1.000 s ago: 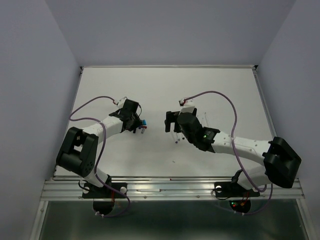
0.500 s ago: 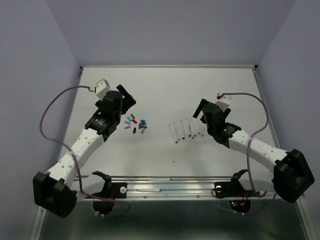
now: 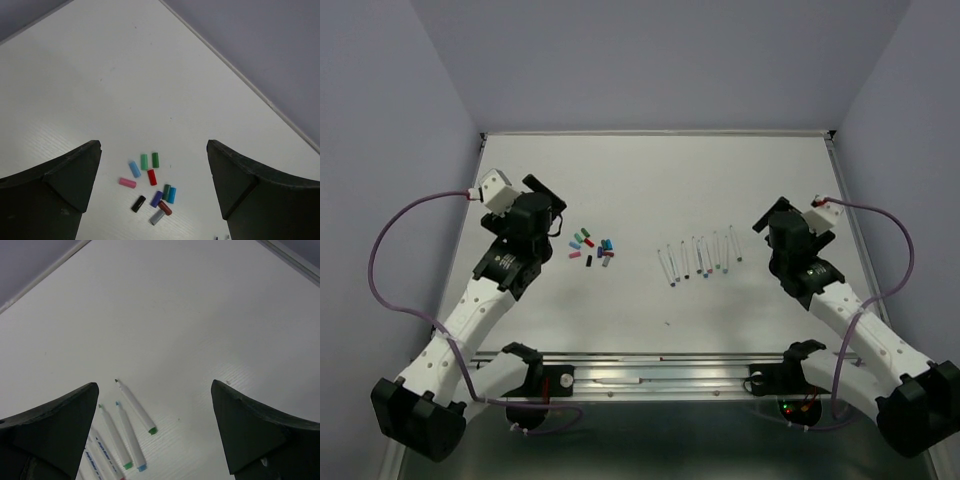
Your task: Open the pen caps
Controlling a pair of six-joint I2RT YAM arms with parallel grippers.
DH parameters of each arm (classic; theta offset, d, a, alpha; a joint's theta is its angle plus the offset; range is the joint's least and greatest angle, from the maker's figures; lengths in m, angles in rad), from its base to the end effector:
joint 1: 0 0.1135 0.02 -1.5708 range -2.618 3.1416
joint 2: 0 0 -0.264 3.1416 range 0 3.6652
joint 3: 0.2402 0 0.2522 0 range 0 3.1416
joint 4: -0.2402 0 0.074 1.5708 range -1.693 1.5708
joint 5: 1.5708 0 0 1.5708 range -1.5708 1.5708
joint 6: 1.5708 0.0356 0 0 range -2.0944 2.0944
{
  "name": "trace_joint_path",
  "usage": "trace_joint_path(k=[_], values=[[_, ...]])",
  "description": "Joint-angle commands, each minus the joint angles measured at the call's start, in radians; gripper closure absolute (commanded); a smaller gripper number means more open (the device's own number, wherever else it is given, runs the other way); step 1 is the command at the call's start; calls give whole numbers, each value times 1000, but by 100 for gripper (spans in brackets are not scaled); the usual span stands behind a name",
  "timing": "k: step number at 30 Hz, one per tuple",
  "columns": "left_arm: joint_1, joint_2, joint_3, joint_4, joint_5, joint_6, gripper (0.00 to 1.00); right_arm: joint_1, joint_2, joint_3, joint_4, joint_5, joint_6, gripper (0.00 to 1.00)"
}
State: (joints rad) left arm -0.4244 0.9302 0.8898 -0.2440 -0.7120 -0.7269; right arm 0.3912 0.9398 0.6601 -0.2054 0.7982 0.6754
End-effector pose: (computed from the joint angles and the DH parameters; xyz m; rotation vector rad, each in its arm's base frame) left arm 0.1976 -0.0638 0.3469 -0.7340 1.6302 -0.1655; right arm 0.1980 0.0541 0.2706 0.7260 1.7598 -0.1042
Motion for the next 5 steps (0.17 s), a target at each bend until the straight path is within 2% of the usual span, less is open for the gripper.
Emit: trace_joint_path(k=[1, 5], values=[[1, -5, -8, -5, -78, -6, 1, 0, -19, 39, -42, 82, 21, 0], [1, -8, -11, -6, -101, -6, 1, 0, -18, 42, -43, 114, 36, 0]])
